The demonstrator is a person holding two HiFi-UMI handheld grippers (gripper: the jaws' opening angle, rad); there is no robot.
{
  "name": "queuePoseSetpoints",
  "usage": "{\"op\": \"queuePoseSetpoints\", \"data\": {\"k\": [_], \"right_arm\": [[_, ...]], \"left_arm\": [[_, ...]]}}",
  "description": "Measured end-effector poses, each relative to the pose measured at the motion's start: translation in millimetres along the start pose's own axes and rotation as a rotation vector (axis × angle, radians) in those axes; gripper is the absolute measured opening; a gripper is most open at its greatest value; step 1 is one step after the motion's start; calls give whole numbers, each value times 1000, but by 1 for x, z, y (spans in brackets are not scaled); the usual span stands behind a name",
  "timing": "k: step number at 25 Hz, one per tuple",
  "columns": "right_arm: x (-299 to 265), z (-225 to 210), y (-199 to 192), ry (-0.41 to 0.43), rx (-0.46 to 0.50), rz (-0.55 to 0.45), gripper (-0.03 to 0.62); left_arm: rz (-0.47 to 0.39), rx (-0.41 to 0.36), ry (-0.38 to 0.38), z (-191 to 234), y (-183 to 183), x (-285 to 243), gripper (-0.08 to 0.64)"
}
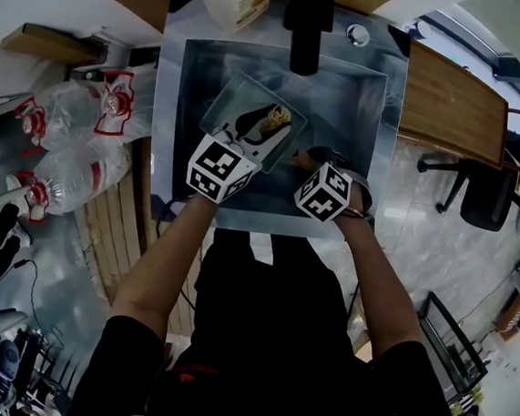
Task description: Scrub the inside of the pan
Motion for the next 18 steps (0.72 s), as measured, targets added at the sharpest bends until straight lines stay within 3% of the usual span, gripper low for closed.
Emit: {"op": "queuePoseSetpoints", "data": {"k": [18], "right_arm": [[0, 1, -1, 1, -23, 0, 172]], "left_arm": [[74, -58, -43, 0, -41, -53, 163]]}}
Point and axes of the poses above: the fingertips, and each gripper's own axes: x backward along the fingers, z to its left, y out of its top, the point moved 2 cm from there along x, backward along the fingers, and after that the axes turned 2 degrees about y, right-handed, at the moved point
